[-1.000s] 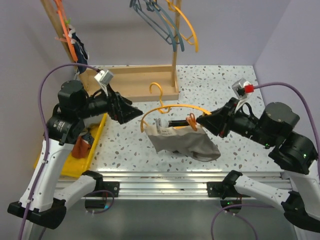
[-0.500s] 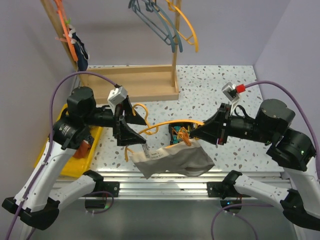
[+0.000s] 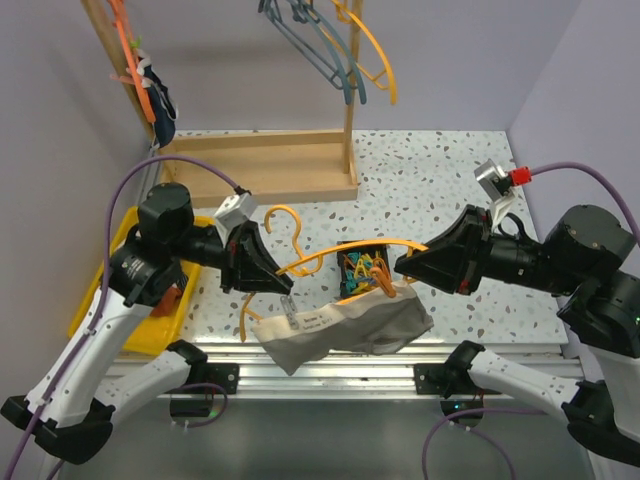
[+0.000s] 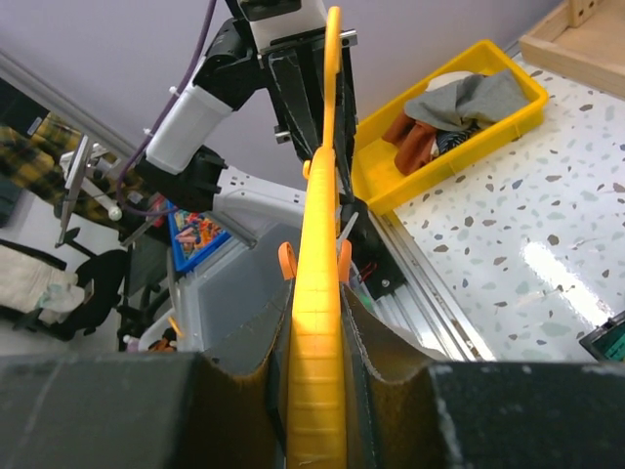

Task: Remove the underwear clipped to the hanger
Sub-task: Remove the underwear from the hanger.

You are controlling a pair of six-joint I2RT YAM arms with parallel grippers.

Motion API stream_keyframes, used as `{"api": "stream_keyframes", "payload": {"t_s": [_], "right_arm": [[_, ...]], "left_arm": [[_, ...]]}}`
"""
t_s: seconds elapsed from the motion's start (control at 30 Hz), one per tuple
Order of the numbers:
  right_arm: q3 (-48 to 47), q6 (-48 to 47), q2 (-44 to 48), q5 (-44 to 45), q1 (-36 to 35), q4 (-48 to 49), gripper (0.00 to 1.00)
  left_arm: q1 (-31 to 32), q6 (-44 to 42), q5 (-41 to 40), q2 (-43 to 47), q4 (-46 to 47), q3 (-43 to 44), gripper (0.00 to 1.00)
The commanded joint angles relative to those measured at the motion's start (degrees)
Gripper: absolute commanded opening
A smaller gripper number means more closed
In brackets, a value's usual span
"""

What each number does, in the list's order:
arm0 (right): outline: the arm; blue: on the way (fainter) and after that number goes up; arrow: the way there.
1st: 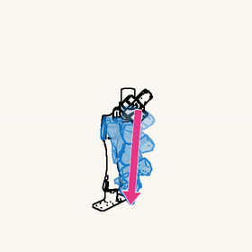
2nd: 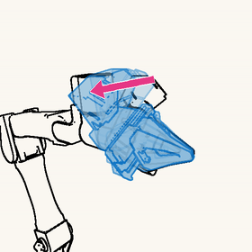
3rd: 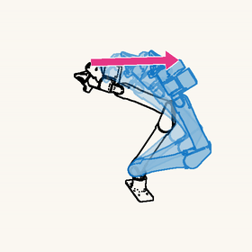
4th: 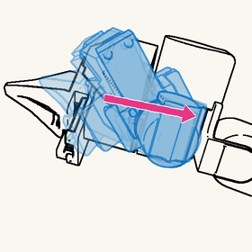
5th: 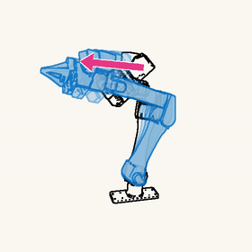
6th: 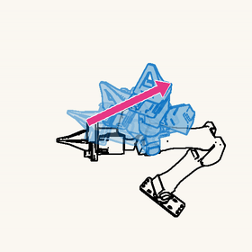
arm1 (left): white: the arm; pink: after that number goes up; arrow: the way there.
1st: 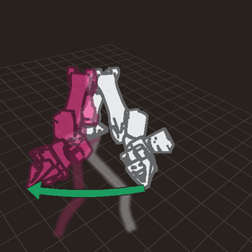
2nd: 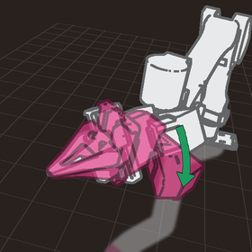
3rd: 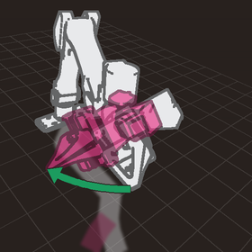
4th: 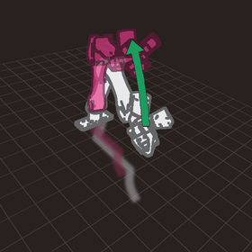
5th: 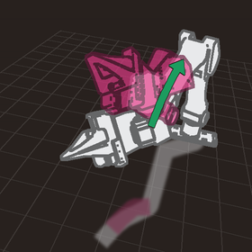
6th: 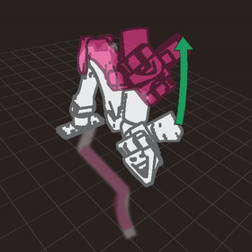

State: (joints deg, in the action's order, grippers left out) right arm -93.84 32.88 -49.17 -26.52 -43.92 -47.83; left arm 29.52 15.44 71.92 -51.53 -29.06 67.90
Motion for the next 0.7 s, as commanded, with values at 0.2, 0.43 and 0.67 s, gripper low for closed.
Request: {"api": "stream_keyframes", "payload": {"t_s": [0.2,0.43,0.67], "right_arm": [[-3.5,1.3,-2.7,12.1,0.0,-4.4,0.78],[-4.2,5.3,-3.5,39.5,0.0,-14.7,0.98],[-5.5,7.2,-8.4,53.1,0.1,-22.7,0.98]], "left_arm": [[0.8,0.1,-1.7,0.0,-0.1,2.3,0.0],[0.8,-3.8,-24.3,-2.6,-10.7,6.6,0.0],[0.8,0.2,-46.1,-13.1,-22.3,10.8,0.0]]}}
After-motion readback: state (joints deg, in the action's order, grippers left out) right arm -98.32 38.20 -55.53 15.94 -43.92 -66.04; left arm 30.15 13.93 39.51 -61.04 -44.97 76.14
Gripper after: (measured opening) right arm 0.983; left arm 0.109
